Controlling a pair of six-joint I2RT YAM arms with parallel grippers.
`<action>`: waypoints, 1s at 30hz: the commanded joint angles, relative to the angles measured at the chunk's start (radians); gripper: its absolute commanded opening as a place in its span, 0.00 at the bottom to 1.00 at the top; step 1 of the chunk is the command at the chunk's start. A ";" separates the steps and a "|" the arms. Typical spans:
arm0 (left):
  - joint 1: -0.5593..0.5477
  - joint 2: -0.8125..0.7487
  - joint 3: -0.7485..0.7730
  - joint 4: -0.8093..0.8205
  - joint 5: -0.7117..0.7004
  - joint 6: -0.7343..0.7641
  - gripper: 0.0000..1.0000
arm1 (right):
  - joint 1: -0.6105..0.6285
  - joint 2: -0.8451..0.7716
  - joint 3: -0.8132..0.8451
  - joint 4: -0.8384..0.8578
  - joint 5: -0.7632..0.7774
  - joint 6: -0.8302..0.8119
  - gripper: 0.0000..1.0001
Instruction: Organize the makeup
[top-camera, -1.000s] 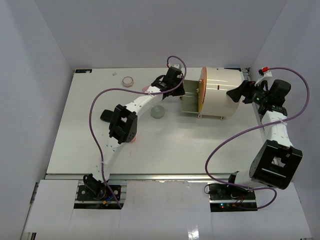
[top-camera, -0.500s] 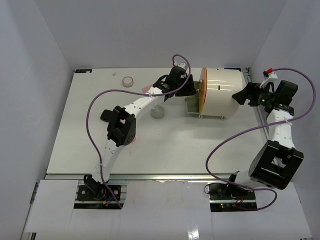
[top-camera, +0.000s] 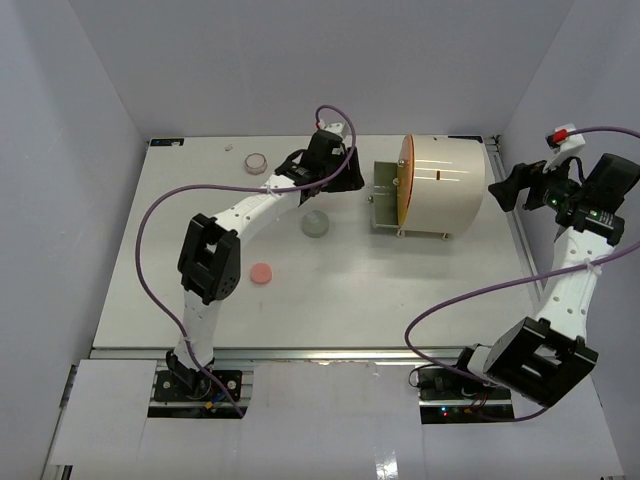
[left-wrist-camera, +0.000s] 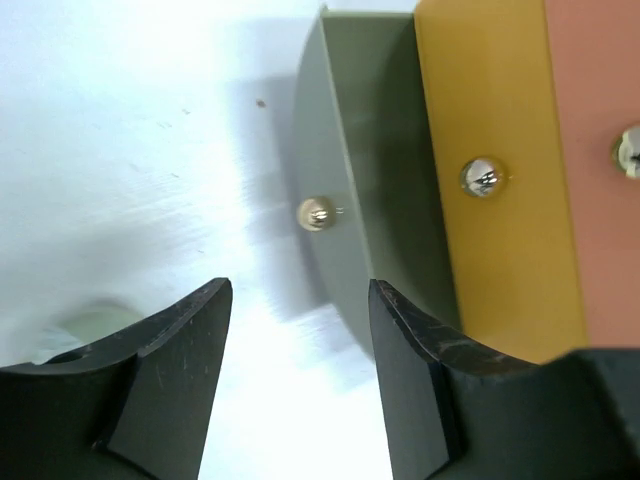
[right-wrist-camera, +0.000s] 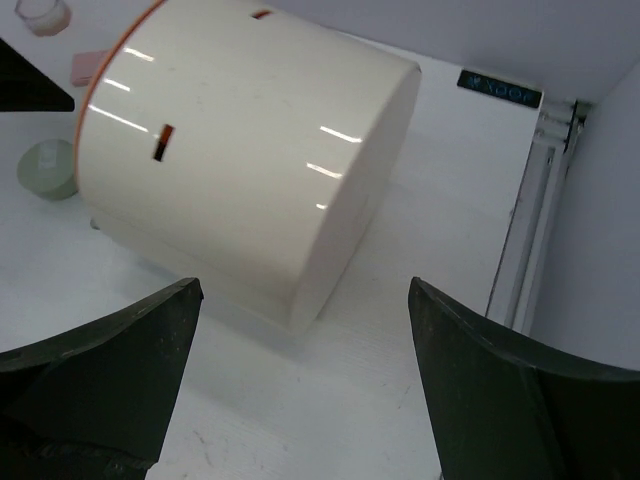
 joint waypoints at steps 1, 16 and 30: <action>0.072 -0.242 -0.189 0.057 0.105 0.130 0.70 | 0.052 -0.101 0.082 -0.197 -0.194 -0.325 0.90; 0.311 -1.002 -0.887 0.118 0.101 0.296 0.93 | 1.158 0.268 0.246 -0.207 0.599 -0.283 0.90; 0.315 -1.371 -1.184 0.221 -0.071 0.367 0.98 | 1.228 0.902 0.792 -0.229 1.038 -0.130 0.90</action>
